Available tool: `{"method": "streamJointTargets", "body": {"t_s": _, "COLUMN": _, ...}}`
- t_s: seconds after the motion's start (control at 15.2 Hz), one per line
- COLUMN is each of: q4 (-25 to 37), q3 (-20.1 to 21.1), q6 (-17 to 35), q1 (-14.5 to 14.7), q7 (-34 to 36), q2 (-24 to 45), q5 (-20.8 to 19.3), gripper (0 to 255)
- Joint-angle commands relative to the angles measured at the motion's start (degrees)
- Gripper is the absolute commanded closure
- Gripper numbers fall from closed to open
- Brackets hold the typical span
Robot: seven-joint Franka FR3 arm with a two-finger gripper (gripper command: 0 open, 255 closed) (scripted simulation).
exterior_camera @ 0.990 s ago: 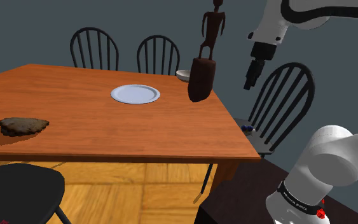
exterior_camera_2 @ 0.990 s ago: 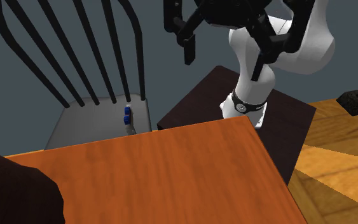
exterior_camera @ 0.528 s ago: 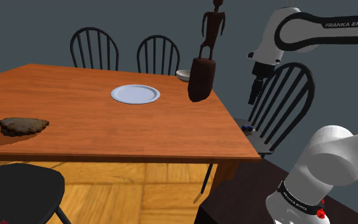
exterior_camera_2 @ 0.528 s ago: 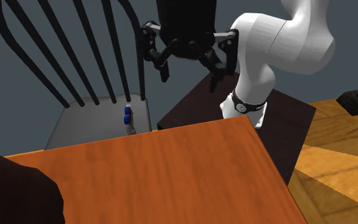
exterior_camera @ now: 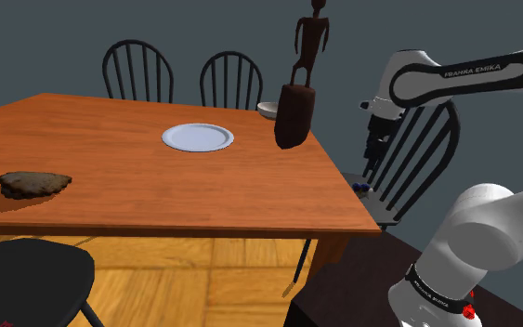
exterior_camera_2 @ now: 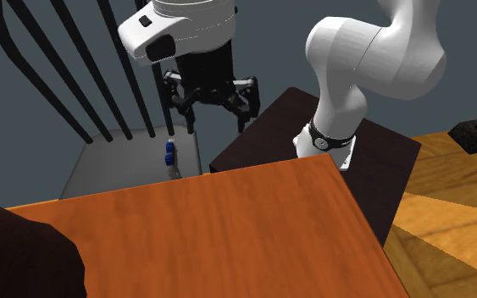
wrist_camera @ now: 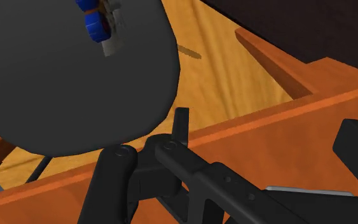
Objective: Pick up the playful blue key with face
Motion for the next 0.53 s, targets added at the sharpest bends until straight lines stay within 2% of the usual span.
{"method": "streamJointTargets", "body": {"t_s": 0.0, "q4": -0.5, "q3": -2.5, "q6": 3.1, "q1": -0.1, "q7": -3.7, "q2": 2.3, "q5": -2.0, "gripper": 0}}
{"method": "streamJointTargets", "body": {"t_s": 0.46, "q4": 0.0, "q3": -12.8, "q6": 16.7, "q1": 1.2, "q7": -16.8, "q2": 15.0, "q5": -6.4, "gripper": 0}}
